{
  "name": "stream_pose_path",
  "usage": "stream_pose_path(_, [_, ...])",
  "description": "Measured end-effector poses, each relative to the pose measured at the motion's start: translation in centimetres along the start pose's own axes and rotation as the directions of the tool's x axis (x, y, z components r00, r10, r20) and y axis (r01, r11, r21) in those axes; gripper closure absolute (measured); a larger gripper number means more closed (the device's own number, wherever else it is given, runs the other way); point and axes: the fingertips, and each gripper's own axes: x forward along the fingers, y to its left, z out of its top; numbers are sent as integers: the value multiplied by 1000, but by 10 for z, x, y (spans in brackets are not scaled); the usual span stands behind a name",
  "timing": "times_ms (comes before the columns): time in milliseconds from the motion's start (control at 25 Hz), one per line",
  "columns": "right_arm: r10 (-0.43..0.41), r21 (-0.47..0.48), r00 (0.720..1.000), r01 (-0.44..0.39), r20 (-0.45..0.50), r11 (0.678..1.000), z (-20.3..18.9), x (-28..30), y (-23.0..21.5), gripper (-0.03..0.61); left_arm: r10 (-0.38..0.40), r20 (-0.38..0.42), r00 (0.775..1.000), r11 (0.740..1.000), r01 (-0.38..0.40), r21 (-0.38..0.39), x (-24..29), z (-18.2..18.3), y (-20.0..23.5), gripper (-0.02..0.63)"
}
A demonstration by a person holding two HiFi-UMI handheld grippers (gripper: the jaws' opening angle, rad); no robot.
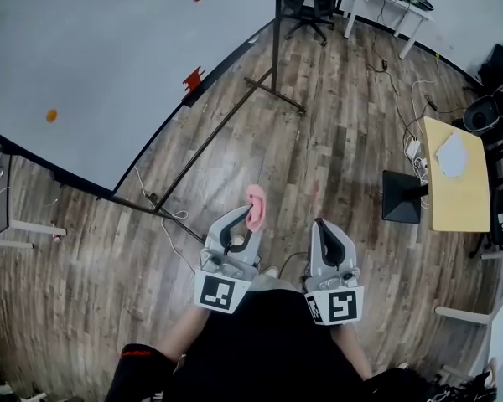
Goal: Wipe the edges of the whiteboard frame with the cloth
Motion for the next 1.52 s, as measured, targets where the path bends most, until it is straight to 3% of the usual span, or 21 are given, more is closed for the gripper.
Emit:
stream_pose_path(320, [132, -15, 991, -132, -12, 991, -9, 65, 5, 577, 113, -5, 994, 994, -113, 1, 22, -17, 47, 569])
stream_pose_path(720, [296, -16, 955, -297, -28, 955, -19, 201, 33, 577, 238, -7, 971, 971, -237, 42, 66, -40, 164, 569])
stream_pose_path(1080, [414, -27, 910, -415, -31, 909, -30, 311, 87, 577, 335, -37, 942, 942, -333, 37, 66, -67, 267, 569])
stream_pose_path(1240, [490, -25, 871, -491, -37, 871, -36, 337, 121, 577, 409, -34, 912, 912, -407, 57, 45, -72, 301, 569])
stream_pose_path(1520, [640, -11, 766, -642, -54, 767, -48, 379, 185, 577, 563, -84, 822, 827, -559, 65, 3, -90, 354, 569])
